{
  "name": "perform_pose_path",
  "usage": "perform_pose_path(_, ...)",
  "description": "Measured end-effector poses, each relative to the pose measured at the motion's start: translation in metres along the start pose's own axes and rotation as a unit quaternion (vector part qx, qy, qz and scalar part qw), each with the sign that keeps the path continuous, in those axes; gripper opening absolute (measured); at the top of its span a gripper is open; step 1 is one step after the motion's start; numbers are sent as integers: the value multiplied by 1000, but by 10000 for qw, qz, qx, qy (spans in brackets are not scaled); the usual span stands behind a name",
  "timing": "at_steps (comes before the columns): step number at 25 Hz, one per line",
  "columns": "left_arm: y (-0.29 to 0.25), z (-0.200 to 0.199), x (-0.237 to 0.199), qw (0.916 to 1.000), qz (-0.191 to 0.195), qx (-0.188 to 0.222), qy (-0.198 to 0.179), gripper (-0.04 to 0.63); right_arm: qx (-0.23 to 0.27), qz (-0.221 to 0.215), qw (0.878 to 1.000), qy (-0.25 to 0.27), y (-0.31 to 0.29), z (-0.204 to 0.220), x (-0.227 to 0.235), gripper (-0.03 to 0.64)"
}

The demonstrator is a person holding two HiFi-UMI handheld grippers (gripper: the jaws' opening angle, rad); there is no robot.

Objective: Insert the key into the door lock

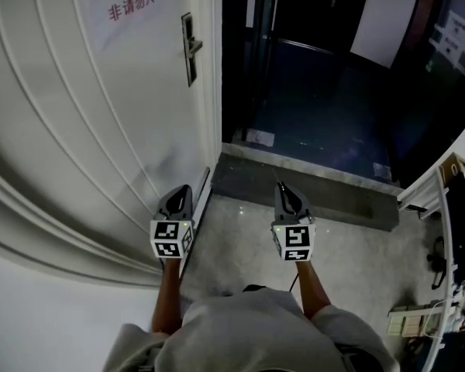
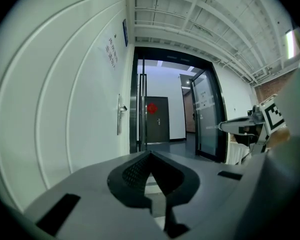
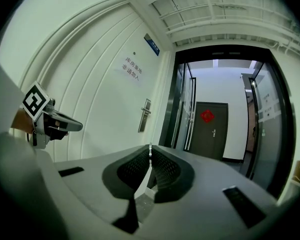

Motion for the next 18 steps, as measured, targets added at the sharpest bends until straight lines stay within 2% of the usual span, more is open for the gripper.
perform_pose_path(11,-63,0,-20,9998,-85,-173,9,17,-160,-289,9995,-33,-72,20,10,31)
perform_pose_path(18,-161,-1,-38,9996,-167,-243,-22,17,-129,-439,9989,-65,-168,45,46,31)
Point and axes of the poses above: the fingertips, and each gripper's own axes: y backward along the fingers, x to its right, z out of its underside, the point moved 3 cm from there along y, backward along the fingers, and after that the axes turned 7 degrees about y, right-handed, at the moved point
